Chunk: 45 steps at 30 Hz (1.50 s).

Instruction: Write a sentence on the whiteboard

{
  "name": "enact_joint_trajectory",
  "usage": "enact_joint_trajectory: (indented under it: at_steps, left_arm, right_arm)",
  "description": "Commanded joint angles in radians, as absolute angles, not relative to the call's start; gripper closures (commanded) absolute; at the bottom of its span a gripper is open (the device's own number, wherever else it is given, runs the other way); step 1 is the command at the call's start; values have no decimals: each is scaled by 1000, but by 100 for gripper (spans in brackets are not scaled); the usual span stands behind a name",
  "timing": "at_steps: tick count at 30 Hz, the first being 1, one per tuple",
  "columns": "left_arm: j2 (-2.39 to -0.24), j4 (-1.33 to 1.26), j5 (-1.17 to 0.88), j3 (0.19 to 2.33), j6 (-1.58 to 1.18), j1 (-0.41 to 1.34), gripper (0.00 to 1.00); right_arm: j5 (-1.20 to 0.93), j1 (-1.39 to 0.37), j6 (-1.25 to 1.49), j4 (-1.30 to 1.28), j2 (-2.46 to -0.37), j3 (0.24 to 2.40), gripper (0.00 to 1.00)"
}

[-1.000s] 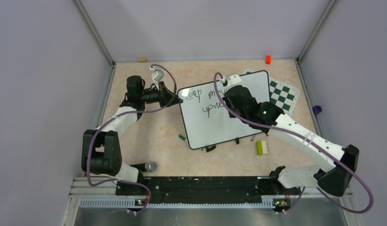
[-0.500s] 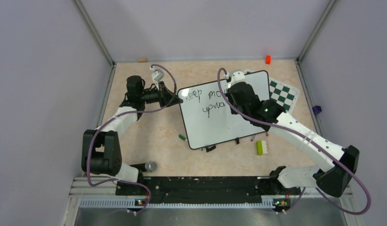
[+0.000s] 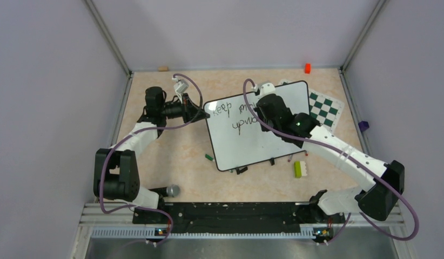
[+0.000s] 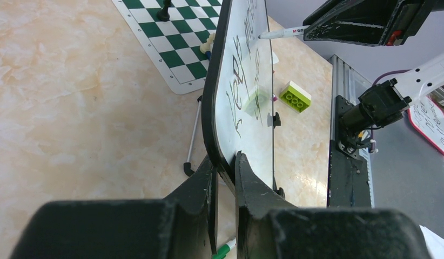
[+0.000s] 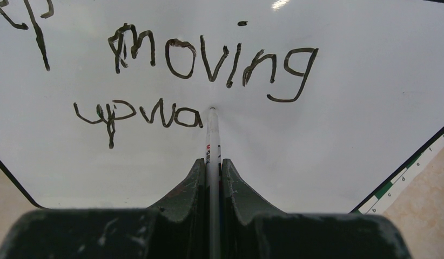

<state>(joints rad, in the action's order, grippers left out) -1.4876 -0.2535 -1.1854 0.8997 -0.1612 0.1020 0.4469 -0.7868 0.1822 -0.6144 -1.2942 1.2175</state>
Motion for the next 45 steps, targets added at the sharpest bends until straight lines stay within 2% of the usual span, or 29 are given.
enact_joint_trajectory:
  at_steps: [1,45]
  left_arm:
    - [-1506,-120,-1269,850,17,161,87]
    - [-1506,-120,-1268,850,15,161,87]
  right_arm:
    - [456,-778,167,-581,-1309,1221,100]
    - [424,-772,194,-645,-1285,1170,100]
